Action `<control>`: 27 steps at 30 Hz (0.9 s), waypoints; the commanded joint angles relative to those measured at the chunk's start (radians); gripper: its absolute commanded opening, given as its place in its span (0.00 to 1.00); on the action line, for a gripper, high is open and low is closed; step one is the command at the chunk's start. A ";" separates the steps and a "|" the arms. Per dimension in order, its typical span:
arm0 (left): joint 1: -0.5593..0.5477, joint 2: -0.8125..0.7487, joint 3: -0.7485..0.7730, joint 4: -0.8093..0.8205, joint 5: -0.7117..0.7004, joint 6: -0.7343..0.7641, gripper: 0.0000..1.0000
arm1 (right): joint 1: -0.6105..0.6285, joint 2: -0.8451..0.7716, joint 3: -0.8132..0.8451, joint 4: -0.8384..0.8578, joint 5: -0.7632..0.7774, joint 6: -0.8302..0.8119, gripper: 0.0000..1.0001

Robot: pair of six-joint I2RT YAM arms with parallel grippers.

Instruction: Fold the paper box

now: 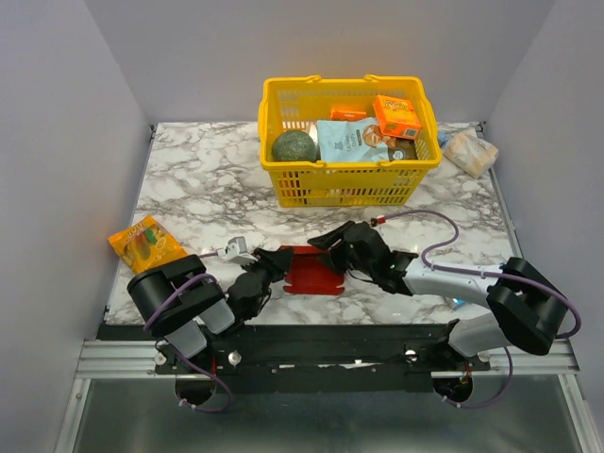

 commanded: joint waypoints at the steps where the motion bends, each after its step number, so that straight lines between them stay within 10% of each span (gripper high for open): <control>1: -0.008 0.029 -0.027 0.249 0.041 0.033 0.48 | -0.008 0.023 0.025 -0.033 0.036 0.000 0.64; 20: -0.007 0.050 -0.004 0.251 0.087 0.106 0.50 | -0.037 0.063 0.064 0.019 0.047 -0.061 0.50; 27: 0.004 0.062 0.017 0.251 0.136 0.147 0.66 | -0.074 0.106 0.059 0.124 -0.014 -0.101 0.40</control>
